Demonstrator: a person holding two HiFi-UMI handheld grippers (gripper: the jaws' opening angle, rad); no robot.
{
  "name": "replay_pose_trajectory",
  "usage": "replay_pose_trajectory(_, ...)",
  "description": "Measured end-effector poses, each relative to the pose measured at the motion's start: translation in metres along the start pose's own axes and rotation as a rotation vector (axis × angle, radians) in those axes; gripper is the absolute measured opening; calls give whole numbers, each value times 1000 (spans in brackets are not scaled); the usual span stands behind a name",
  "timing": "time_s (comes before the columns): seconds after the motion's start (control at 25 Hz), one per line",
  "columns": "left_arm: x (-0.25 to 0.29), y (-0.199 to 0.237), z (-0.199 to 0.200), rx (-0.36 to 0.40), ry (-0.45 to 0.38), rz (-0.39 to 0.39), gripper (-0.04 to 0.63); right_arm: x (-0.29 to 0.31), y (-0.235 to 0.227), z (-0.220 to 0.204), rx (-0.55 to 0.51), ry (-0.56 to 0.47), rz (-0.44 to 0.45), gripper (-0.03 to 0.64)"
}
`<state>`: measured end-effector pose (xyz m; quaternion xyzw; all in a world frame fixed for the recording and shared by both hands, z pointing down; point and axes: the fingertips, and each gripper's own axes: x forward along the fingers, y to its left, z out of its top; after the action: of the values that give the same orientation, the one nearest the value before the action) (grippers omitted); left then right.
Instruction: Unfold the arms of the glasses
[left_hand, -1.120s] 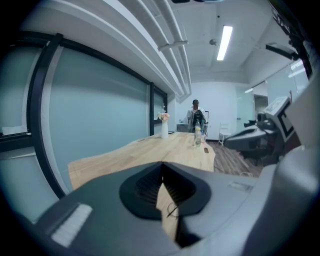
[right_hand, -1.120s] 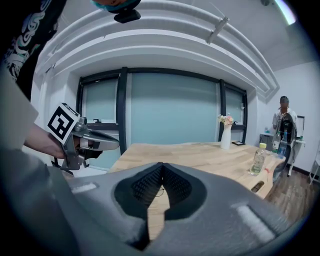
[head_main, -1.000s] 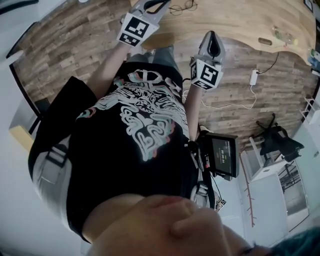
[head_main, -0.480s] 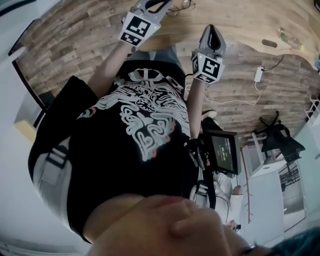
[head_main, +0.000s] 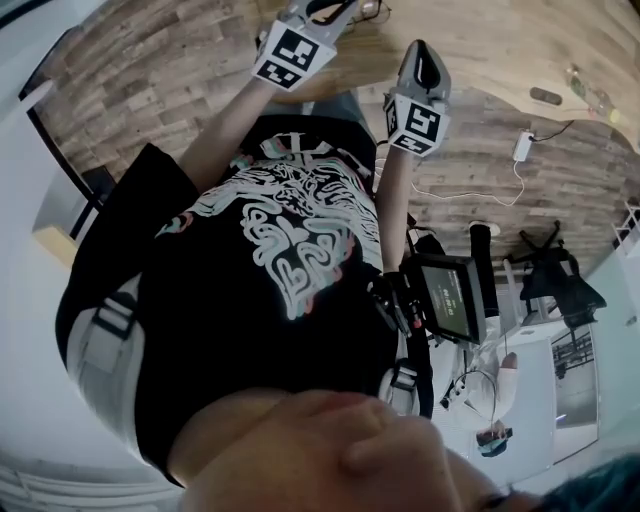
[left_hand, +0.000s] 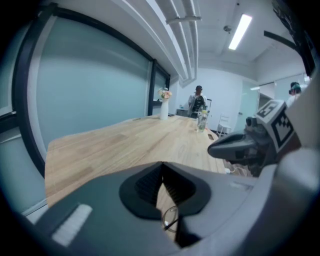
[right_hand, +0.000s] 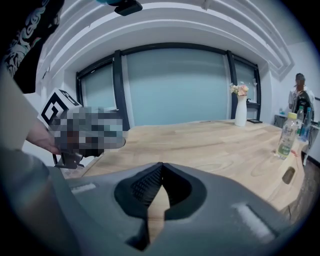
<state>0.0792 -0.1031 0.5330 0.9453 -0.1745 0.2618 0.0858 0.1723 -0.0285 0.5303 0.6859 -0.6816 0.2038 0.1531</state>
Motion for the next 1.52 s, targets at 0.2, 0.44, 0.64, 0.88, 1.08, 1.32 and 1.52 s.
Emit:
replay_pose_trajectory(0.2, 5, -8, -14, -4, 33, -17, -11, 18, 20, -14, -76, 66, 73, 0)
replay_pose_trajectory(0.44, 4, -17, -14, -7, 45, -27, -11, 34, 42, -26, -129, 99, 149, 0)
replay_pose_trajectory(0.64, 0, -15, -16, -13, 65, -34, -11, 42, 55, -29, -141, 120, 178, 0)
replay_pose_trajectory(0.88, -3, -15, -33, -32, 128, -27, -11, 49, 69, -30, -197, 147, 188, 0)
replay_pose_trajectory(1.08, 1, -20, -37, -35, 144, -30, -11, 47, 72, -43, -312, 220, 186, 0)
replay_pose_trajectory(1.32, 13, -25, -45, -52, 186, -70, -11, 44, 68, -54, -297, 263, 168, 0)
replay_pose_trajectory(1.52, 22, -41, -54, -52, 263, -147, -11, 35, 68, -64, -250, 293, 120, 0)
